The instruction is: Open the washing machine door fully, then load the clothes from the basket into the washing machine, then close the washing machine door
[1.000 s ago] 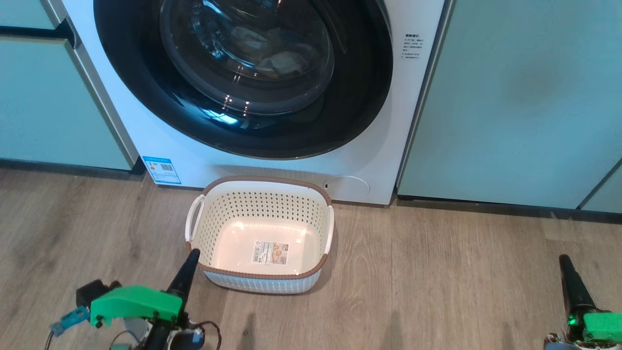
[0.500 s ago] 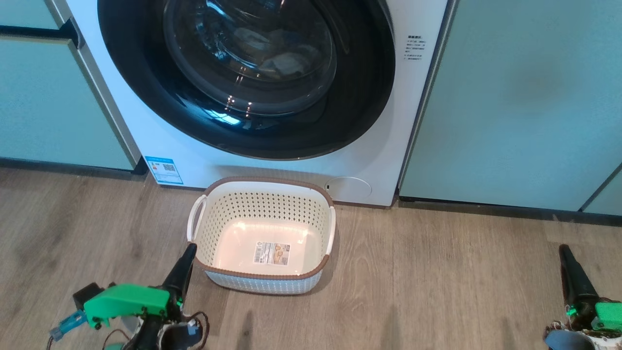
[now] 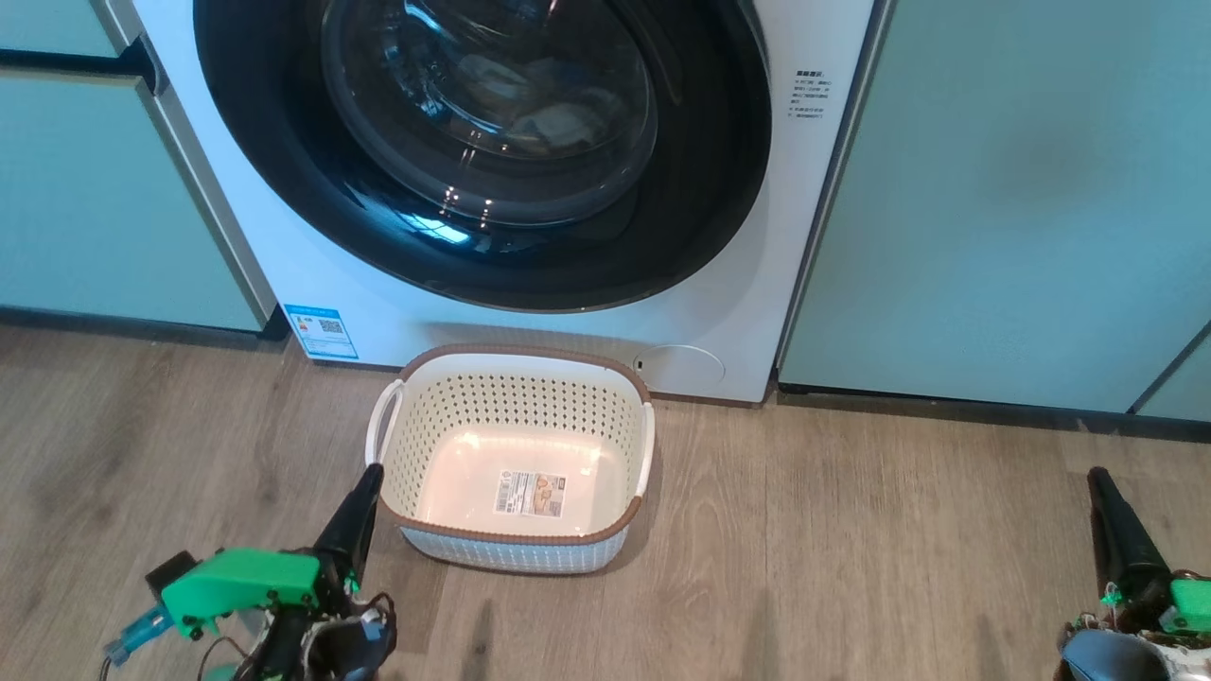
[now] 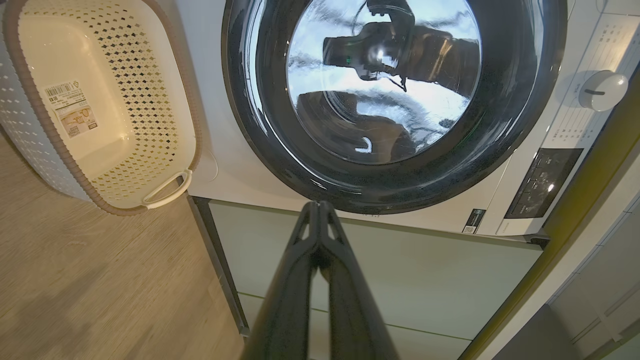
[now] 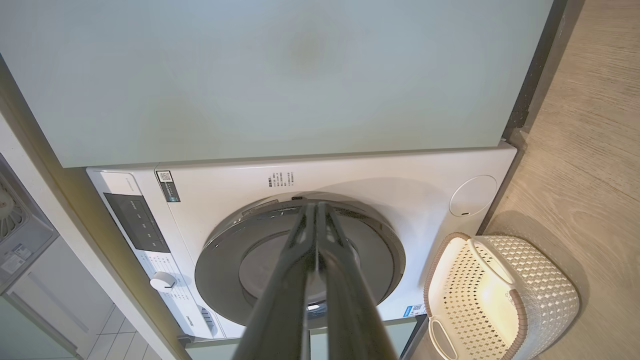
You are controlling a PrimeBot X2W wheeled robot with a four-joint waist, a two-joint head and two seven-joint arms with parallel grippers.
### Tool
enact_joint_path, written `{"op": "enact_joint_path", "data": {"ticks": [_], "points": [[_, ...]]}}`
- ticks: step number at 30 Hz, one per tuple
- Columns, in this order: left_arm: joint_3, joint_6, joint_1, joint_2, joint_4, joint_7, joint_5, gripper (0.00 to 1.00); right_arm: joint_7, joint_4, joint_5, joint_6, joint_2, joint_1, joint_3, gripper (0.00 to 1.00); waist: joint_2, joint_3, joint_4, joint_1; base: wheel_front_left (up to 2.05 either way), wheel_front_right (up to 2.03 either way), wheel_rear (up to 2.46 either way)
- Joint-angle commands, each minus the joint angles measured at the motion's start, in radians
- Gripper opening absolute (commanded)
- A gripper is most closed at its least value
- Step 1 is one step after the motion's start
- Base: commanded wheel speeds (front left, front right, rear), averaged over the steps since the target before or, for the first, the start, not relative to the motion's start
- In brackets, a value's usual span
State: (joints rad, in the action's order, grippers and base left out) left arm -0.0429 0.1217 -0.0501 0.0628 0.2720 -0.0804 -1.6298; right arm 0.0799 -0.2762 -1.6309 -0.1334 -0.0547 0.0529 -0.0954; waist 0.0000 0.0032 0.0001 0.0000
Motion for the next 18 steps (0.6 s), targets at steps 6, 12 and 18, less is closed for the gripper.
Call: {"op": "enact_joint_path", "data": {"ticks": [6,12,18], "points": [[-0.044,0.009,-0.056,0.007,-0.028,-0.011,-0.002,0.00,0.009,0.033,-0.003,0.003,-0.017,0.052,0.012,0.00,0.0000,0.000,0.000,0.0000,0.00,0.00,0.00],[-0.046,0.009,-0.056,0.006,-0.028,-0.012,0.000,0.00,0.011,0.033,-0.001,0.003,-0.016,0.052,0.010,0.00,0.0000,0.000,0.000,0.0000,0.00,0.00,0.00],[-0.047,0.009,-0.056,0.005,-0.028,-0.014,0.001,0.00,0.012,0.033,0.001,0.003,-0.015,0.053,0.008,0.00,0.0000,0.000,0.000,0.0000,0.00,0.00,0.00]]}}
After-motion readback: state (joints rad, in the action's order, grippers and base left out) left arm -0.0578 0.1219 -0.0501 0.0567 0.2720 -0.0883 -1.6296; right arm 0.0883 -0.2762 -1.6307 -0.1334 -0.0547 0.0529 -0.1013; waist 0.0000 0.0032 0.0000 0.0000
